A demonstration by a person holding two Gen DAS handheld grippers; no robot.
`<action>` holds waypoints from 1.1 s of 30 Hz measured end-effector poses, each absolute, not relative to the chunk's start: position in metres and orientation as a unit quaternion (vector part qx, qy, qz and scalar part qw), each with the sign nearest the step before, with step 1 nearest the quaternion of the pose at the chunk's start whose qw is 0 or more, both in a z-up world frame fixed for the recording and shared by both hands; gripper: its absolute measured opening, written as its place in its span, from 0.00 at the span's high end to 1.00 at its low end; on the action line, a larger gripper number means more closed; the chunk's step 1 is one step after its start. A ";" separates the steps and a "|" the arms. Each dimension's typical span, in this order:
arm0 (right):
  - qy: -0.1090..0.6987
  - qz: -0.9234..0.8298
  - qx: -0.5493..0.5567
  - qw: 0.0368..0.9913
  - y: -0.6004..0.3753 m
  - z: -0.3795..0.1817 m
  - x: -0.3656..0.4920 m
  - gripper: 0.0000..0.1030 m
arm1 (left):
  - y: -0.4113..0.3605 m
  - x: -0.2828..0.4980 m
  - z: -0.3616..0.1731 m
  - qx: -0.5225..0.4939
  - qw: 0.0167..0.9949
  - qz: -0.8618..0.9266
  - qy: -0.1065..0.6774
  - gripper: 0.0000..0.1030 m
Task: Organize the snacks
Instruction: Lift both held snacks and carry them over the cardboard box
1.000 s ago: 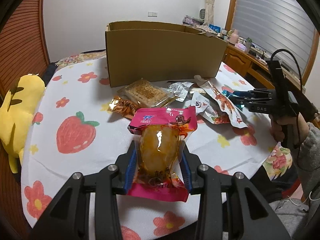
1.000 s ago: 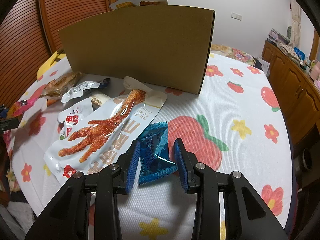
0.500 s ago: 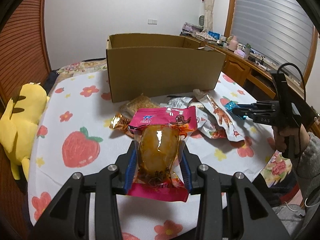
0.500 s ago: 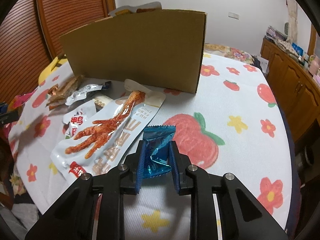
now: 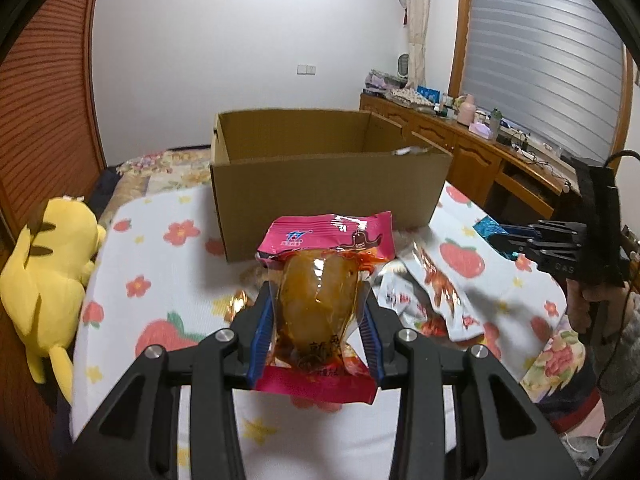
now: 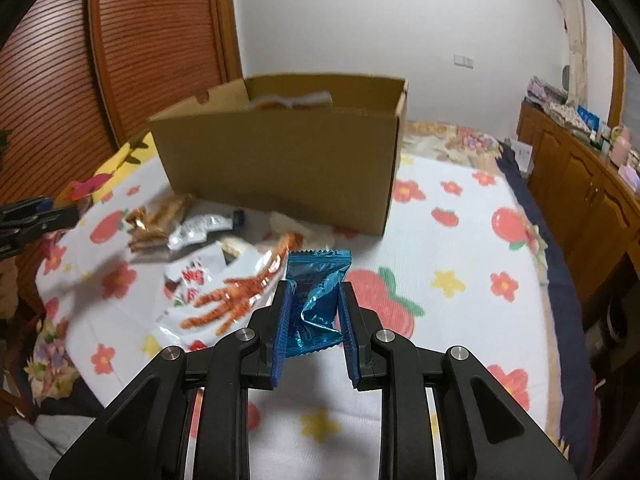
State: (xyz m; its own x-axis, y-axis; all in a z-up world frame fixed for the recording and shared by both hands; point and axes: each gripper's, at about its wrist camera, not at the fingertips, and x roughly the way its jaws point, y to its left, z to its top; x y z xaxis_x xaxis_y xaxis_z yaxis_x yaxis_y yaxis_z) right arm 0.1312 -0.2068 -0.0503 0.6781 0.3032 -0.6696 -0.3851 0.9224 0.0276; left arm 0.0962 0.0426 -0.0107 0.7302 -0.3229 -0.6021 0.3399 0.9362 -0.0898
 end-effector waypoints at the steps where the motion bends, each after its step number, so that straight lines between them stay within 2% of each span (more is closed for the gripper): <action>1: 0.349 0.189 -0.058 0.916 -0.206 -0.046 0.130 0.79 | 0.042 0.098 -0.009 0.014 0.931 -0.178 0.319 0.63; 18: 0.282 0.200 -0.078 0.935 -0.193 0.020 0.152 0.79 | 0.014 0.149 0.041 0.043 0.946 -0.179 0.267 0.63; 33: 0.267 0.205 -0.096 0.937 -0.172 0.041 0.199 0.79 | 0.007 0.203 0.041 0.044 0.947 -0.158 0.277 0.63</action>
